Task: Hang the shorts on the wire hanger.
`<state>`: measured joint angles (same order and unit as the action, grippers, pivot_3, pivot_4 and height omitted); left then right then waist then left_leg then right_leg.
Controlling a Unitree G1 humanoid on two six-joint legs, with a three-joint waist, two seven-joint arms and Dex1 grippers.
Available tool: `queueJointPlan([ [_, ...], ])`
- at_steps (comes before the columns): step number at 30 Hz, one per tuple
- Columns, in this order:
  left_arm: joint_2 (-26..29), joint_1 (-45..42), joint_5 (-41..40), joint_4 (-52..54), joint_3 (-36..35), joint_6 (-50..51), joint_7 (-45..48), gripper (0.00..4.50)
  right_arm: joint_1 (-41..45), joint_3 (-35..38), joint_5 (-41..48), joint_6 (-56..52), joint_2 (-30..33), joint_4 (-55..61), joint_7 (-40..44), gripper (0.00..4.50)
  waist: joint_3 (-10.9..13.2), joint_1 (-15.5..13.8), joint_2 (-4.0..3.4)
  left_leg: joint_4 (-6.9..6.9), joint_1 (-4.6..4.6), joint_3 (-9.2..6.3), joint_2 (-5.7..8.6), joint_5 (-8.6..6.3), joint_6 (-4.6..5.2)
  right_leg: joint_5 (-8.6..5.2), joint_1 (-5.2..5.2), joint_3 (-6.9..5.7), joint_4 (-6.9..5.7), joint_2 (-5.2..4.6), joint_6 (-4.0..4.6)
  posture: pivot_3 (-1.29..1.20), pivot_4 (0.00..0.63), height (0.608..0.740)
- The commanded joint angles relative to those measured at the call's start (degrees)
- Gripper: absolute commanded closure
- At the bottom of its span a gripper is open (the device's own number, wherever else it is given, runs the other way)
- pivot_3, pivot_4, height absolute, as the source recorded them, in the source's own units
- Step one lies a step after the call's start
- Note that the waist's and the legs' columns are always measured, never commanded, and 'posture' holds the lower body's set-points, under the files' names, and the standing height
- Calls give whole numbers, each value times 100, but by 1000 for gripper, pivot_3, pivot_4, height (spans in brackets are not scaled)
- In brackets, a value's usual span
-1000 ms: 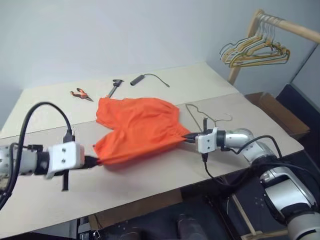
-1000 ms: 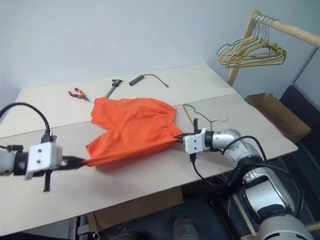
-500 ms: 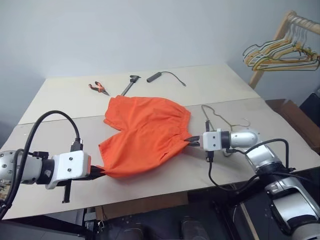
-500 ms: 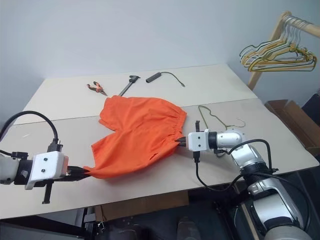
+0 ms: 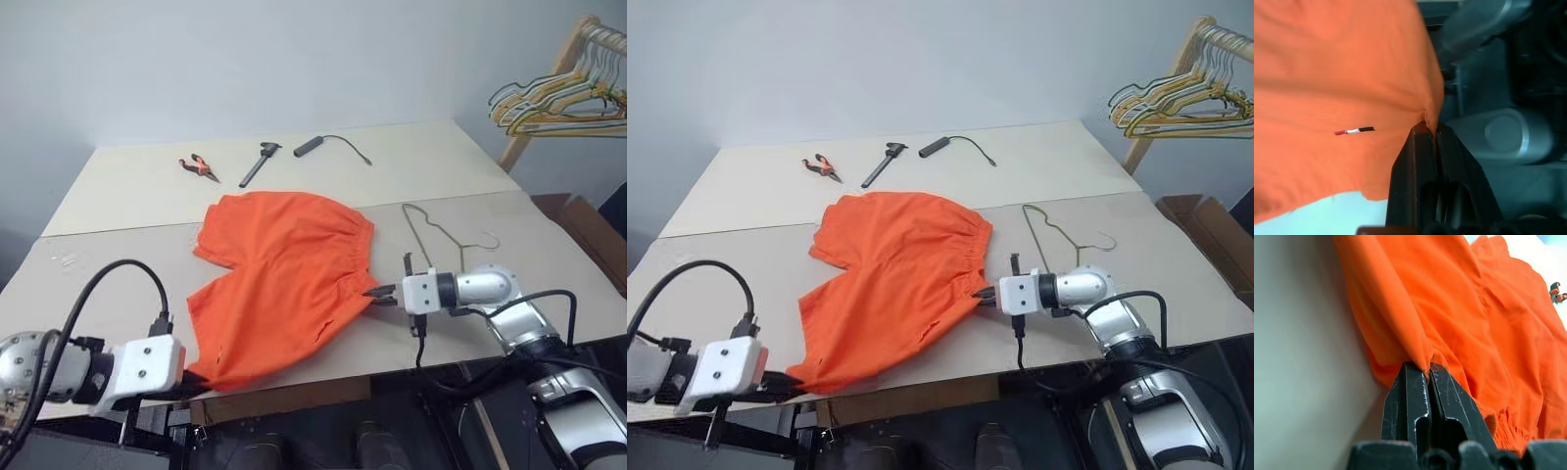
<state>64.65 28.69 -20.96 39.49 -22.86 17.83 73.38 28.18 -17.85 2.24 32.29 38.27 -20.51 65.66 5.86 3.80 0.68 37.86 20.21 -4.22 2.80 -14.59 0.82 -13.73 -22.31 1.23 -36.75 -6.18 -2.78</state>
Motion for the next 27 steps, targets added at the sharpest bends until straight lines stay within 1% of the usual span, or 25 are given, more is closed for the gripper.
queueJointPlan([
  [1, -69, -4, 154, 136, -81, 18, -101, 4500, 45, 182, -134, 201, 15, 147, -228, 4456, 5, -6, 1, 0, 0, 2, 0, 0, 0, 0, 0, 1, 0, 0, 0, -49, 84, 740],
  [11, -143, -104, 346, -33, 90, -169, -59, 4500, -128, 172, -193, 277, 113, 248, -277, 4456, 13, -14, 14, 0, -2, 6, -11, 0, 0, -2, 4, 1, 4, 9, 4, -51, 79, 740],
  [12, -165, -104, 358, -52, 93, -201, -57, 4500, -171, 177, -179, 264, 137, 299, -266, 4237, 15, -18, 16, 0, -1, 6, -11, 0, 0, -2, 4, 1, 5, 9, 4, -51, 77, 740],
  [13, -198, -105, 332, -62, 86, -186, -68, 4272, -223, 186, -137, 219, 169, 360, -230, 3983, 16, -25, 17, 0, -1, 6, -12, 0, 0, -2, 3, 1, 5, 9, 4, -51, 77, 740],
  [14, -221, -109, 290, -70, 80, -158, -64, 4033, -268, 196, -96, 172, 197, 414, -195, 3841, 16, -25, 17, 0, 0, 6, -12, 0, 0, -2, 3, 1, 5, 9, 4, -51, 77, 740],
  [15, -232, -102, 214, -66, 54, -144, -7, 3841, -320, 208, -69, 174, 237, 466, -160, 3535, 17, -26, 18, 0, 0, 6, -12, 0, 0, -2, 2, 1, 5, 9, 5, -51, 77, 740],
  [18, -264, 42, 63, -32, -149, -178, 217, 2909, -500, 238, 6, 112, 423, 682, -46, 2493, 18, -38, 20, 0, 0, 8, -14, 0, 0, -2, 4, 1, 5, 9, 4, -49, 77, 740],
  [22, -337, 254, -165, -152, -830, -249, 661, 1687, -895, 451, 244, -222, 876, 1169, 85, 1161, 30, -84, 33, 0, 0, 13, -22, -2, 1, -4, 4, 0, 8, 11, 6, -31, 78, 740],
  [24, -362, 162, -370, -337, -1226, -197, 833, 1064, -1190, 764, 491, -617, 1101, 1466, -14, 471, 34, -139, 36, 0, 1, 15, -25, -2, 1, -7, 3, -1, 9, 12, 2, -23, 79, 740],
  [25, -382, 12, -593, -425, -1379, -62, 821, 725, -1346, 990, 728, -961, 1178, 1623, -99, 140, 37, -158, 36, 0, 4, 17, -25, -2, 1, -18, 3, -1, 10, 12, -14, -17, 81, 740],
  [26, -420, -190, -853, -480, -1461, 126, 705, 467, -1470, 1220, 986, -1444, 1213, 1785, -225, 0, 38, -198, 36, 0, 3, 17, -27, -2, 1, -26, 4, -1, 12, 12, -27, -17, 81, 740],
  [27, -496, -485, -1165, -520, -1477, 351, 456, 116, -1558, 1472, 1228, -2057, 1216, 1939, -440, 0, 39, -228, 37, 0, 3, 18, -28, -1, 1, -31, 7, -2, 12, 11, -35, -17, 80, 740],
])
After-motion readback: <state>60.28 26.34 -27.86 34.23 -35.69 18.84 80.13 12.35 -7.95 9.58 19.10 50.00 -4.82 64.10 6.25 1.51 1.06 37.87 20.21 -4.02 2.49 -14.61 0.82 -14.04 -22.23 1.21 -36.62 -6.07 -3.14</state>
